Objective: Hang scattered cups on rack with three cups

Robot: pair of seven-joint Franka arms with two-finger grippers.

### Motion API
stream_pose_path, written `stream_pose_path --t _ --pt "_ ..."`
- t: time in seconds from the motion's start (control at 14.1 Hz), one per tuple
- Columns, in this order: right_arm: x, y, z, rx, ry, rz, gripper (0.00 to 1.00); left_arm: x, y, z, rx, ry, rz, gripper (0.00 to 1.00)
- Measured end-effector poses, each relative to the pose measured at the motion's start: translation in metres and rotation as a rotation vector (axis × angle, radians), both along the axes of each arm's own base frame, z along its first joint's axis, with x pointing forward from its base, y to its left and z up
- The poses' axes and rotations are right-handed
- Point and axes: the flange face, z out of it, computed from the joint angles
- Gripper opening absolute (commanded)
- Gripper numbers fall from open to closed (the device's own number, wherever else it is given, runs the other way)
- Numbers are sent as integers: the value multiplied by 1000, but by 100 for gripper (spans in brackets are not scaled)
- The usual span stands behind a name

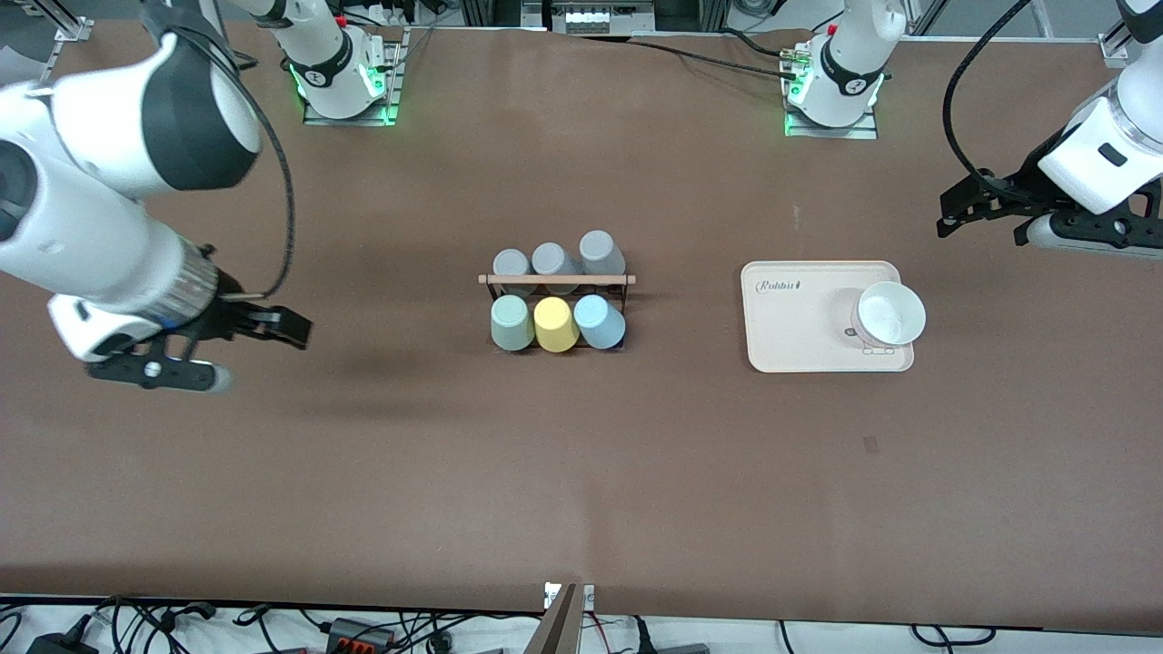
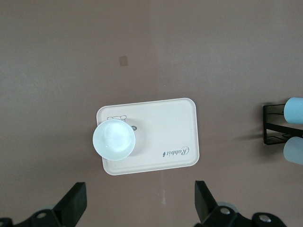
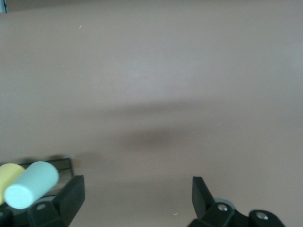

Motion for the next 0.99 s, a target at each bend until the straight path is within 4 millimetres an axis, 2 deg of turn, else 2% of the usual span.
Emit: stream_pose_path --t 0.07,0.21,0.35,0.43,0.57,0.78,0.99 --pt "-2 -17 13 -3 -15 8 100 0 0 0 2 1 -1 100" --pt "-3 -63 33 2 -36 16 100 -1 -1 -1 4 12 -3 100" --pt "-5 -106 44 2 -48 37 100 -5 -1 2 6 43 -6 100" --pt "-6 -118 47 2 -51 51 100 -6 -1 5 6 52 -8 100" --pt "-9 -128 53 0 -59 83 100 -6 -2 9 7 53 -9 100" --pt "-18 -131 61 1 -39 114 100 -2 0 7 31 54 -11 100" --pt "-30 -132 54 7 -9 114 100 1 0 5 40 57 -13 100"
